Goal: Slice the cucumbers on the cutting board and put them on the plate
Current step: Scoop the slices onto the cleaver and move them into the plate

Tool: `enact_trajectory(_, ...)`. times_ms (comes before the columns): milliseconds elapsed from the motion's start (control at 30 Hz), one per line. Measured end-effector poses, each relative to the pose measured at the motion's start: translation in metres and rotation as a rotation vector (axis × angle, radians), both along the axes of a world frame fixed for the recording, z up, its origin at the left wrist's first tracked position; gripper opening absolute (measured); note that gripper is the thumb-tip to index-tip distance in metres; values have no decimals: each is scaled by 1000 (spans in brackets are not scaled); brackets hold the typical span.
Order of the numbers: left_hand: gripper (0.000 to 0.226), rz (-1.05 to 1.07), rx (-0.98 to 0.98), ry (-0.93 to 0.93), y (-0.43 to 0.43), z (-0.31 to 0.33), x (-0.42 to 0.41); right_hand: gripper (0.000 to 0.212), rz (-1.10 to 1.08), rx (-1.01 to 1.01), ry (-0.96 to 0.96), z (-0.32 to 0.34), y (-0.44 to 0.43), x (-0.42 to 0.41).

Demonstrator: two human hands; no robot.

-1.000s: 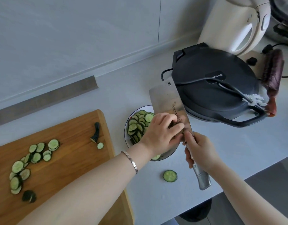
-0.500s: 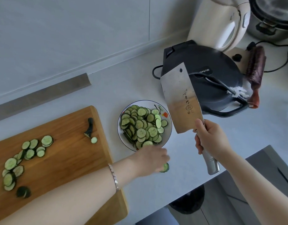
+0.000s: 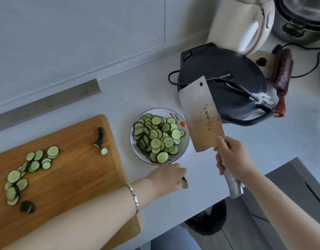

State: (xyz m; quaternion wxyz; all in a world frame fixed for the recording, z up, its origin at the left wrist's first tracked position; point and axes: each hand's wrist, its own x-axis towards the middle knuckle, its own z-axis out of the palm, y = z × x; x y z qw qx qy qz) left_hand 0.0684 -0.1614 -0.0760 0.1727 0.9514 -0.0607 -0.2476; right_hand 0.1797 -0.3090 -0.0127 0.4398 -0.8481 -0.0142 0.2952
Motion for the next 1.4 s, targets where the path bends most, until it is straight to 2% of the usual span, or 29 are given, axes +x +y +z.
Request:
enact_trajectory(67,15,180,-150,-140,11,5,1,33,1,3,-4,2,-1,0)
enact_trajectory(133,17,348,-238,-383,27,10,8,33,-8,4,-5,4,-1,0)
enact_trajectory(200,9,451,-216,-574,48,18,18,32,-21,12,-3,5,1,-1)
enact_trajectory(233,9,465,-185,-600,57,22,22,32,-22,14,-3,6,3,-2)
enact_trajectory(367,13,487,-16,-596,84,24,21,32,0,39,19,6,14,-10)
enact_trajectory(533,18,754,41,-675,125,29,-37,34,77,81,115,10,45,-35)
enact_trajectory(733,32,1163,197,-467,188,27,-158,34,269,144,239,4,107,-88)
enact_trajectory(867,39,1267,200,-365,234,21,-228,33,376,197,289,-11,150,-135)
enact_trajectory(967,46,1290,178,-303,260,10,-250,32,402,202,304,-26,175,-163)
enact_trajectory(1133,60,1481,-9,-346,272,-13,-283,35,375,146,308,-47,222,-206)
enact_trajectory(1300,66,1393,18,-404,256,-33,-298,35,285,107,287,-59,237,-210)
enact_trajectory(1400,68,1414,14,-461,258,-40,-293,35,207,101,328,-67,239,-205)
